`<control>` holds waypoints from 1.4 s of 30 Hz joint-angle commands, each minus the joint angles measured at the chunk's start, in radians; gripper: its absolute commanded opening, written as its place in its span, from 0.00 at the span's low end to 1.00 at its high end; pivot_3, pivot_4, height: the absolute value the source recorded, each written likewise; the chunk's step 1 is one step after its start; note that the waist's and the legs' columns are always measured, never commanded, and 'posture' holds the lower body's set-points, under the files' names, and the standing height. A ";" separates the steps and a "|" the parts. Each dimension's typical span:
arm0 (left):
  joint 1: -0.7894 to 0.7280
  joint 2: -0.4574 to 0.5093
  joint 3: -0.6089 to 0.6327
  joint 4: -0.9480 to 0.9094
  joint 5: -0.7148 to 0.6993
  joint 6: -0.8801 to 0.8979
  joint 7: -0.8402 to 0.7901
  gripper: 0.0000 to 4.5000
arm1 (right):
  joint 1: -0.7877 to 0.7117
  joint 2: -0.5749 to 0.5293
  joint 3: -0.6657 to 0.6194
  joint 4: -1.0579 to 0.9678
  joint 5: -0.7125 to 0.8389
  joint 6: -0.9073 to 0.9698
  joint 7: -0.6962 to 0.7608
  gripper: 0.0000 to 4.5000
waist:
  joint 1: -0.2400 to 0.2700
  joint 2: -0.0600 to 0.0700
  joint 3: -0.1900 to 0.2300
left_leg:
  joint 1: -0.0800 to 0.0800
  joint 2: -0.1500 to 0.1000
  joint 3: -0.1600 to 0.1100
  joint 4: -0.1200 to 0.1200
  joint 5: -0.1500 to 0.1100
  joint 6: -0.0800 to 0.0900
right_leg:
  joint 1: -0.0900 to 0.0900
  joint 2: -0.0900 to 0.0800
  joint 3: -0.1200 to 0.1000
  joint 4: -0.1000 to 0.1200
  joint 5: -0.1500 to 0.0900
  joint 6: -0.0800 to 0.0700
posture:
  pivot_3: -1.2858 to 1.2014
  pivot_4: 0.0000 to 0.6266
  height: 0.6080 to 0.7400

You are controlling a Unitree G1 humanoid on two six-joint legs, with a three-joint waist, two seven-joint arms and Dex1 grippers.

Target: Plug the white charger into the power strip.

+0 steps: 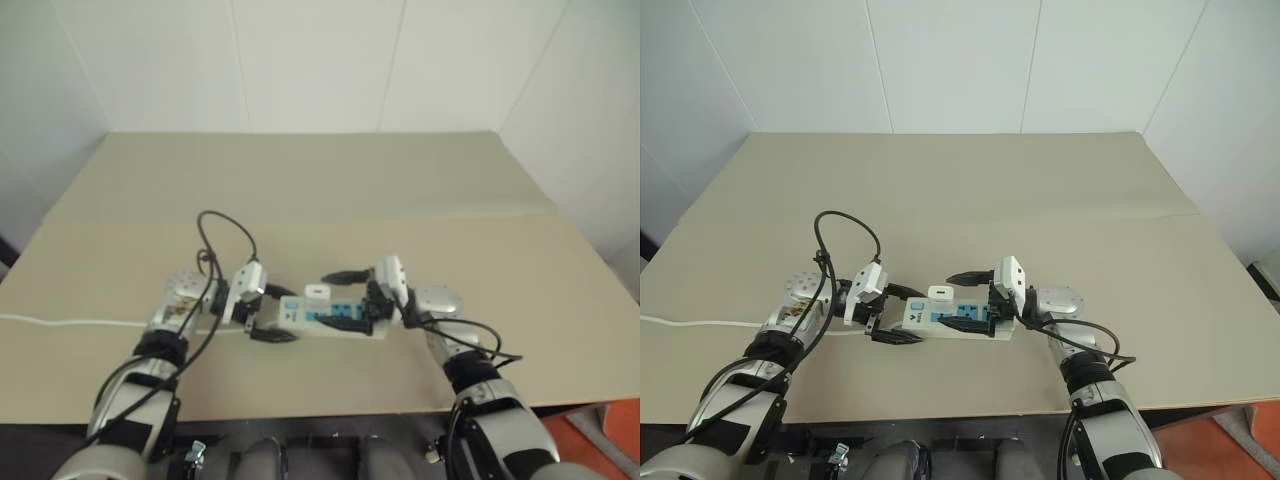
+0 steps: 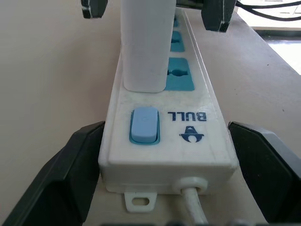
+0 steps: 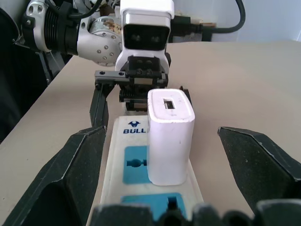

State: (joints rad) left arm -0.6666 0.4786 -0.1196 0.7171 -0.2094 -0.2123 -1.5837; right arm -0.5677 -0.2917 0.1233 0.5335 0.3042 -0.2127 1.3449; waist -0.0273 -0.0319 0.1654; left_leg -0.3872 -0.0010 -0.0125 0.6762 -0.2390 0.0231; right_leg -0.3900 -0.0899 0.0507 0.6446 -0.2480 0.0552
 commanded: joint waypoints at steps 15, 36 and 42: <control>0.242 0.488 0.105 -0.274 -0.282 0.247 -0.031 1.00 | 0.361 -0.609 -0.381 -0.393 0.154 0.042 0.101 1.00 | 0.009 0.006 0.006 | -0.013 0.001 0.002 -0.004 -0.001 0.001 | -0.015 -0.001 -0.001 -0.003 -0.001 -0.001 | 0.52 0.24 1.00; 0.224 0.406 0.148 -0.288 -0.260 0.240 -0.008 1.00 | 0.551 -0.640 -0.459 -0.540 0.177 0.069 0.022 1.00 | 0.013 0.006 0.006 | -0.014 0.000 0.004 -0.001 -0.001 0.001 | -0.014 -0.001 -0.001 -0.003 -0.001 -0.001 | 0.52 0.24 1.00; 0.222 0.399 0.154 -0.292 -0.261 0.252 -0.019 1.00 | 0.562 -0.633 -0.448 -0.538 0.169 0.056 0.022 1.00 | 0.013 0.006 0.006 | -0.013 0.000 0.004 -0.001 -0.001 0.001 | -0.013 -0.001 -0.001 -0.003 -0.001 -0.001 | 0.52 0.24 1.00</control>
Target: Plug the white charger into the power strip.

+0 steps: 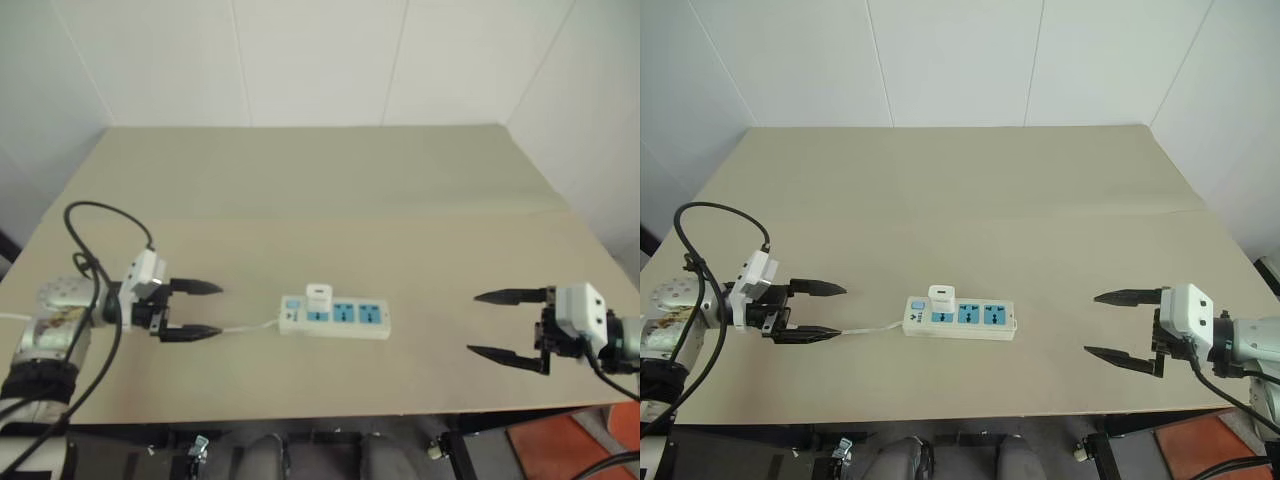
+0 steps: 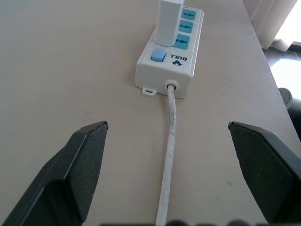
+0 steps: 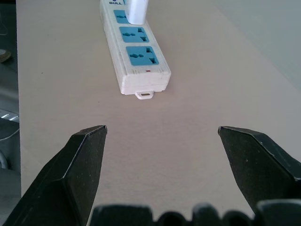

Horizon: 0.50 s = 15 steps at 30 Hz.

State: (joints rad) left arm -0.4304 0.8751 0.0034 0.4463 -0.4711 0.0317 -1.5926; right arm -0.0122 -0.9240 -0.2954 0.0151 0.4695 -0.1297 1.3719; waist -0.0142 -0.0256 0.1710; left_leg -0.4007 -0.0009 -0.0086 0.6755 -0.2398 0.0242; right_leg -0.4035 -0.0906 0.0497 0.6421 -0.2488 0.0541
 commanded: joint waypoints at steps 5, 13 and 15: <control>-0.015 0.001 0.031 -0.016 0.009 0.006 -0.012 1.00 | 0.007 0.000 -0.033 -0.020 0.005 -0.026 -0.007 1.00 | 0.001 0.000 0.000 | 0.000 0.000 0.000 0.000 0.000 0.000 | 0.000 0.000 0.000 0.000 0.000 0.000 | 0.52 0.24 1.00; -0.020 -0.004 0.033 -0.007 0.015 0.000 -0.020 1.00 | 0.011 0.003 -0.034 -0.019 -0.003 -0.038 -0.007 1.00 | 0.000 0.000 0.000 | 0.000 0.000 0.000 0.000 0.000 0.000 | 0.000 0.000 0.000 0.000 0.000 0.000 | 0.52 0.24 1.00; -0.021 -0.003 0.034 -0.003 0.015 -0.003 -0.021 1.00 | 0.015 0.003 -0.035 -0.018 -0.005 -0.041 -0.008 1.00 | 0.001 0.000 0.000 | 0.000 0.000 0.000 0.000 0.000 0.000 | 0.000 0.000 0.000 0.000 0.000 0.000 | 0.52 0.24 1.00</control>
State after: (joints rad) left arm -0.4327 0.8675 0.0052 0.4473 -0.4550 0.0370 -1.6064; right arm 0.0025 -0.9203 -0.2952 0.0151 0.4543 -0.1464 1.3714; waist -0.0136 -0.0256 0.1710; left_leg -0.4008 -0.0010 -0.0086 0.6758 -0.2398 0.0242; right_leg -0.4034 -0.0909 0.0497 0.6423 -0.2488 0.0541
